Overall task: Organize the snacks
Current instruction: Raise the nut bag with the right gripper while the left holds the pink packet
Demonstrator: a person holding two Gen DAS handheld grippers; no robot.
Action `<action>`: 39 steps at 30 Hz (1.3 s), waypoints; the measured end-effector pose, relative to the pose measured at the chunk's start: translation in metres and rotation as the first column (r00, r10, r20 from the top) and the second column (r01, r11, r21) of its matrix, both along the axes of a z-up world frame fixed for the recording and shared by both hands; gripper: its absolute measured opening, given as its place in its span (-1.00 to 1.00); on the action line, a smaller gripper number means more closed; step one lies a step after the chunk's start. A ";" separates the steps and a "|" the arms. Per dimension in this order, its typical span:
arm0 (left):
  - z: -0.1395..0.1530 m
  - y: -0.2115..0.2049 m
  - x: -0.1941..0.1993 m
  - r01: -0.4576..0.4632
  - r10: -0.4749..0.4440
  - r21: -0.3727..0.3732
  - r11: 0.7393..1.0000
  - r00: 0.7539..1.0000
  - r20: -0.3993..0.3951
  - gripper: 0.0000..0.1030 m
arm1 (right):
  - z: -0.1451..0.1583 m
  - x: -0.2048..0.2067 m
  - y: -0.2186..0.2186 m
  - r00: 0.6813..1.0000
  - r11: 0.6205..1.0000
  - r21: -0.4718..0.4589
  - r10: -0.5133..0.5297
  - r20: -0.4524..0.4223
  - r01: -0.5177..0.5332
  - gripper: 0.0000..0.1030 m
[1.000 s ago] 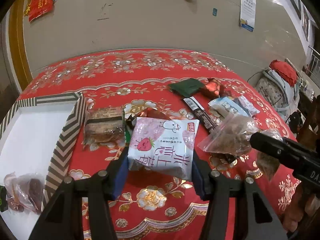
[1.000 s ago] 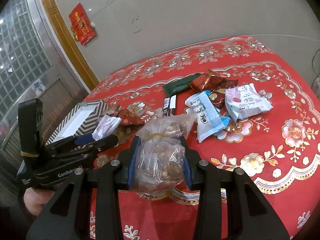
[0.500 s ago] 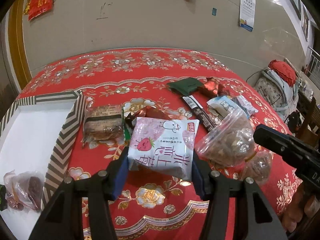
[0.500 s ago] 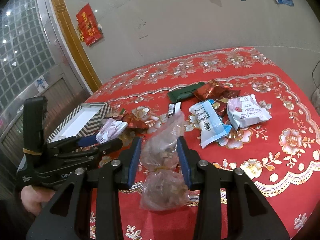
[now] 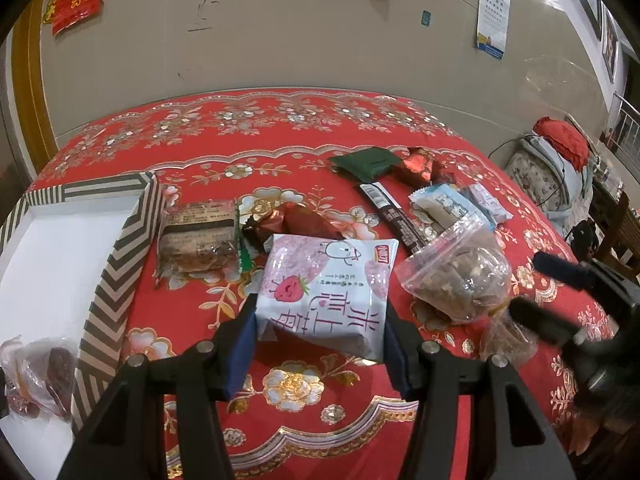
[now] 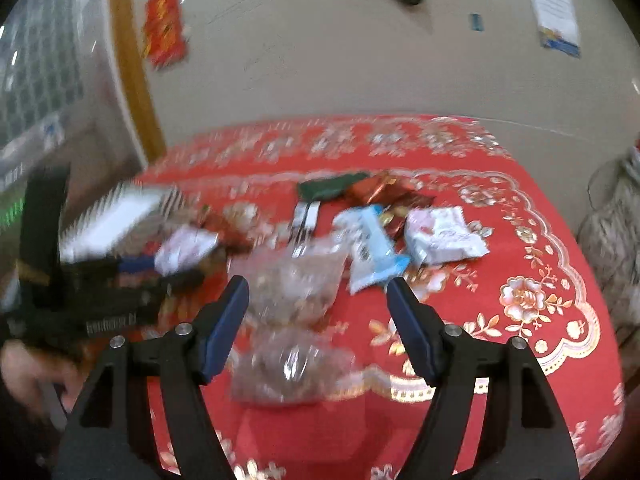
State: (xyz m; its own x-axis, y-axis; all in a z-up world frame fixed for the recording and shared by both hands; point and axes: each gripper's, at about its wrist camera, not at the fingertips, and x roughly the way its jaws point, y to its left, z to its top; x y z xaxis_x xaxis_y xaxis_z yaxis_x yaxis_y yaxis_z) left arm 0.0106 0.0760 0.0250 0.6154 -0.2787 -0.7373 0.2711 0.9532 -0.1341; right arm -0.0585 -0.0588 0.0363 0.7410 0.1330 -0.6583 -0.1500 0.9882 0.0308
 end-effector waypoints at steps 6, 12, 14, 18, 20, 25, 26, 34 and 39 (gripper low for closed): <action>-0.001 0.001 0.001 -0.002 0.002 -0.008 1.000 1.000 -0.008 0.13 | -0.016 0.020 0.022 0.995 0.993 -0.109 0.043 -0.086 -0.053 0.40; -0.002 0.001 0.001 -0.001 0.001 -0.004 1.000 1.000 -0.011 0.13 | -0.023 0.033 0.021 0.992 0.997 -0.080 0.010 -0.127 -0.020 -0.02; -0.002 0.001 0.001 0.001 -0.001 -0.002 1.000 1.000 -0.008 0.13 | -0.024 0.034 0.020 0.990 0.998 -0.066 0.013 -0.137 -0.022 -0.09; -0.002 0.001 0.001 0.002 -0.002 -0.002 1.000 1.000 -0.006 0.13 | -0.021 0.029 0.018 0.993 0.999 -0.048 0.005 -0.115 -0.011 -0.23; -0.002 0.000 0.001 0.001 -0.001 -0.002 1.000 1.000 -0.006 0.13 | -0.017 0.024 0.017 0.997 0.999 -0.036 0.000 -0.080 -0.003 -0.24; -0.001 0.001 0.000 0.001 -0.001 -0.009 1.000 1.000 -0.003 0.13 | -0.005 0.014 0.013 0.999 0.999 -0.027 -0.040 0.003 0.040 -0.24; -0.001 0.002 0.000 0.002 -0.002 -0.014 1.000 1.000 -0.003 0.13 | -0.004 0.013 0.012 0.999 0.999 -0.023 -0.048 0.012 0.048 -0.24; 0.005 0.006 -0.003 0.030 -0.029 -0.080 0.996 0.999 0.013 0.13 | 0.000 0.009 0.011 0.995 0.995 -0.038 -0.086 0.042 0.087 -0.24; 0.010 0.006 -0.007 0.033 -0.029 -0.085 0.996 0.999 0.042 0.13 | 0.001 0.007 0.008 0.994 0.995 -0.033 -0.095 0.056 0.097 -0.24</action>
